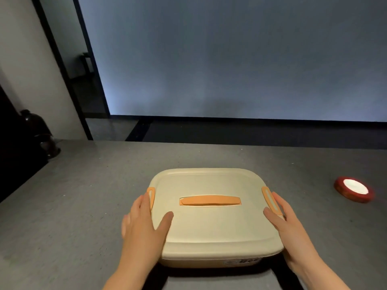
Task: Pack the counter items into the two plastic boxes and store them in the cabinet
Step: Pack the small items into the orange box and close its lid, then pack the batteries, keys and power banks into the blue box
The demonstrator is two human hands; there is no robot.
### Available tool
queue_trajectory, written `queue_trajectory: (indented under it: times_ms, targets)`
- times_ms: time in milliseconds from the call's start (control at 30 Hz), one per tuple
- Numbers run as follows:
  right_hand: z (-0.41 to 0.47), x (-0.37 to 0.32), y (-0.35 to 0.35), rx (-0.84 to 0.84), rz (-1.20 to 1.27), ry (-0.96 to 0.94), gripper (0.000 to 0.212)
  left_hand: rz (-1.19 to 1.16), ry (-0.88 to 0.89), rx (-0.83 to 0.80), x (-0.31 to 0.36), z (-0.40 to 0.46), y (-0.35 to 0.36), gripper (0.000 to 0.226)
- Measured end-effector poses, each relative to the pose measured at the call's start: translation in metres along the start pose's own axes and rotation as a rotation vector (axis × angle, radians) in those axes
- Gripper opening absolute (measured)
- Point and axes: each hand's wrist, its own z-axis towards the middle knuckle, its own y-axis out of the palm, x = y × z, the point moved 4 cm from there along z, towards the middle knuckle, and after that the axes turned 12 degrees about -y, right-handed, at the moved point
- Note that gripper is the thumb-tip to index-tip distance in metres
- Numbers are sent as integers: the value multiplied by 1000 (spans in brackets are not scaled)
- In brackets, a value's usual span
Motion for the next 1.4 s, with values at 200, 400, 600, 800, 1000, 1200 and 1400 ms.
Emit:
queue_trajectory:
  times_ms: [200, 400, 600, 800, 1000, 1200, 1400]
  targets:
    - [-1, 8, 12, 167, 208, 5, 47, 305, 331, 63, 29, -41, 7, 51]
    - [5, 1, 68, 57, 93, -82, 47, 387, 184, 116, 16, -3, -15, 49]
    - [-2, 0, 74, -11, 3, -60, 44, 515, 228, -2, 26, -8, 4, 55]
    - [-60, -11, 3, 178, -130, -86, 51, 328, 496, -221, 75, -42, 45, 49]
    - [-168, -20, -121, 474, -590, 22, 55, 100, 825, -560, 155, -123, 106, 49]
    - [-293, -23, -191, 615, -766, 175, 59, -22, 1001, -793, 190, -250, 141, 45]
    - [-393, -34, -251, 759, -918, 191, 57, -78, 1157, -929, 202, -377, 151, 43]
